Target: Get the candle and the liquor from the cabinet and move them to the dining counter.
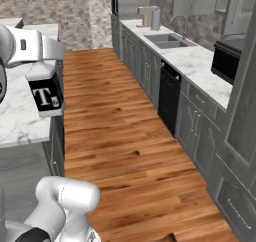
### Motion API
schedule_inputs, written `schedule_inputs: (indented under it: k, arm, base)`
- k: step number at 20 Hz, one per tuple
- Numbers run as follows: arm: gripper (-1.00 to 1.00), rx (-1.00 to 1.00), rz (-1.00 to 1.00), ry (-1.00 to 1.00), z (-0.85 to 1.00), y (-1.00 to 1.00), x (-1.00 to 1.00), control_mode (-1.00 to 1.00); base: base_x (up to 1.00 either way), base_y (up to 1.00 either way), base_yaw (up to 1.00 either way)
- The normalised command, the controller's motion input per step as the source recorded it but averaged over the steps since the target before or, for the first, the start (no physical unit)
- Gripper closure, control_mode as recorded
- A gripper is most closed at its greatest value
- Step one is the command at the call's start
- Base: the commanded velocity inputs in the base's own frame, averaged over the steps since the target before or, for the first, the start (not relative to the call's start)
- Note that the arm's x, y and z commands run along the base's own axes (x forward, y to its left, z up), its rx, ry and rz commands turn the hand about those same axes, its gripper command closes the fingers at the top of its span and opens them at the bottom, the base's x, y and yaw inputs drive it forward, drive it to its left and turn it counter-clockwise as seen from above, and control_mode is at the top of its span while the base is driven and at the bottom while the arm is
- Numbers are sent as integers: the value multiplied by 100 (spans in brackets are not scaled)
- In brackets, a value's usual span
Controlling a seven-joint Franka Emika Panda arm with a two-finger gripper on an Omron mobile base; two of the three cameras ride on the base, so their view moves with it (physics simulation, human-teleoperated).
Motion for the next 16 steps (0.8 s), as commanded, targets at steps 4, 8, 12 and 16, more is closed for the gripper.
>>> schedule_inputs:
  k: [4, 8, 12, 16]
  arm:
    - [100, 0, 0, 0, 0, 0, 0, 100]
    - [100, 0, 0, 0, 0, 0, 0, 100]
    - [100, 0, 0, 0, 0, 0, 0, 100]
    - [100, 0, 0, 0, 0, 0, 0, 100]
  base:
    - [-35, 85, 0]
    - [-31, 91, 0]
    - [12, 100, 5]
    - [7, 100, 23]
